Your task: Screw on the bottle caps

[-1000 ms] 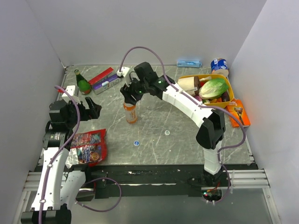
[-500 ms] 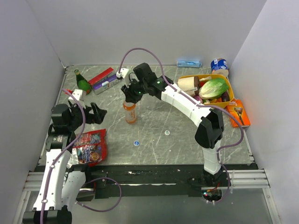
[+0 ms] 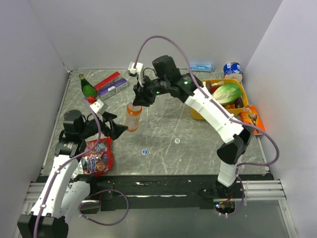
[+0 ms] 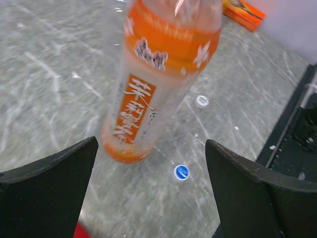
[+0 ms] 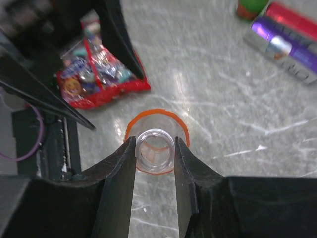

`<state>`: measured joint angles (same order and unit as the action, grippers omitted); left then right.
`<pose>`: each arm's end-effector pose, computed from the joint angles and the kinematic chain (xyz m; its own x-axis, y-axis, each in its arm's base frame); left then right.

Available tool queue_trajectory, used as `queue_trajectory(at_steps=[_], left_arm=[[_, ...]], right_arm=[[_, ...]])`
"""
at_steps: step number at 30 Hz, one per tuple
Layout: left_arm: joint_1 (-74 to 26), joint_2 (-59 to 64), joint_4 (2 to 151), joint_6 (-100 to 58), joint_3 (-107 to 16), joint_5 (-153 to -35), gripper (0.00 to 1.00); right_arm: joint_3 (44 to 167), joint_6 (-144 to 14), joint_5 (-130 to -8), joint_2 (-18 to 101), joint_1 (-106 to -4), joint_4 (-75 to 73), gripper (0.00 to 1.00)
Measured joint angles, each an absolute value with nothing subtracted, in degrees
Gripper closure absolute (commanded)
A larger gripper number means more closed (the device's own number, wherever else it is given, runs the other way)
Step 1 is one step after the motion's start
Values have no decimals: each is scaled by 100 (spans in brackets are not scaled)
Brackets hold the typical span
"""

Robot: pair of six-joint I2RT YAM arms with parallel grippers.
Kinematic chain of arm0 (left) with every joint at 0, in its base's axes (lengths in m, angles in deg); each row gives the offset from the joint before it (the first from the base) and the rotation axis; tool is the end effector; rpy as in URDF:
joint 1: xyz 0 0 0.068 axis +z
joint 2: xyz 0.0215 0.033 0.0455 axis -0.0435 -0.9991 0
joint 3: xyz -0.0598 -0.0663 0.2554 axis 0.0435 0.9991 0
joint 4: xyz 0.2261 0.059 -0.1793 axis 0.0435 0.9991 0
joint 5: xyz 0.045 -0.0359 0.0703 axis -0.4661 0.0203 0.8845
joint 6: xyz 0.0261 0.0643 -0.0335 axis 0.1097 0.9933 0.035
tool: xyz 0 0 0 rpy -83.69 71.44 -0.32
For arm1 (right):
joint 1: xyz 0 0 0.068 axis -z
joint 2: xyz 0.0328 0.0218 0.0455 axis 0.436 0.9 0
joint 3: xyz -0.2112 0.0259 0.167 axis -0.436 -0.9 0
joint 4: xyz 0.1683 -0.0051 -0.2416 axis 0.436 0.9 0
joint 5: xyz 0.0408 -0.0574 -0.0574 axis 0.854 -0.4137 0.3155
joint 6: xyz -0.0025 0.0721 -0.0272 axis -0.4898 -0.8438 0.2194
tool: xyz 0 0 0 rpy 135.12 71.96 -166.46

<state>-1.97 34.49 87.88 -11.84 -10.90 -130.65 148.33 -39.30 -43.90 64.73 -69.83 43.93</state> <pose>0.2251 -0.0641 0.2944 -0.2852 -0.0093 -0.9584 0.7245 0.6525 -0.2220 0.3005 0.3393 0.4243 -0.0641 -0.4404 -0.8955 -0.9883 0.1523 -0.0041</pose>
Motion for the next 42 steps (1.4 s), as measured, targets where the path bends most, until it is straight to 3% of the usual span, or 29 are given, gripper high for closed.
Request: queue_trajectory(at_steps=[6, 20, 23, 28, 37, 38, 39, 42], left_arm=[[-873, 2907, 8489, -1046, -1101, -12986, 4], [-1069, 2521, 7864, -670, -1103, -12962, 1], [-1238, 2466, 7894, -379, -1103, -12988, 5], [-1454, 2459, 7829, -71, -1103, -13006, 21], [-1456, 2422, 7422, 29, -983, -13006, 27], [-1459, 2422, 7309, 10, -918, -13008, 28], [-1463, 2422, 7184, -14, -835, -13021, 33], [-1522, 2422, 6694, -150, -570, -13034, 40]], right_arm=[[15104, -4039, -4045, 6211, -6983, 4396, 100], [15106, -4120, -3595, 6191, -6979, 4457, 100], [15106, -4124, -3496, 6191, -6979, 4470, 100], [15106, -4122, -3431, 6191, -6979, 4529, 100], [15108, -4078, -3498, 6193, -6968, 4584, 100], [15123, -4059, -3520, 6193, -6968, 4640, 99], [15171, -4034, -3542, 6211, -6968, 4730, 74], [15473, -3951, -3614, 6333, -6968, 5064, 44]])
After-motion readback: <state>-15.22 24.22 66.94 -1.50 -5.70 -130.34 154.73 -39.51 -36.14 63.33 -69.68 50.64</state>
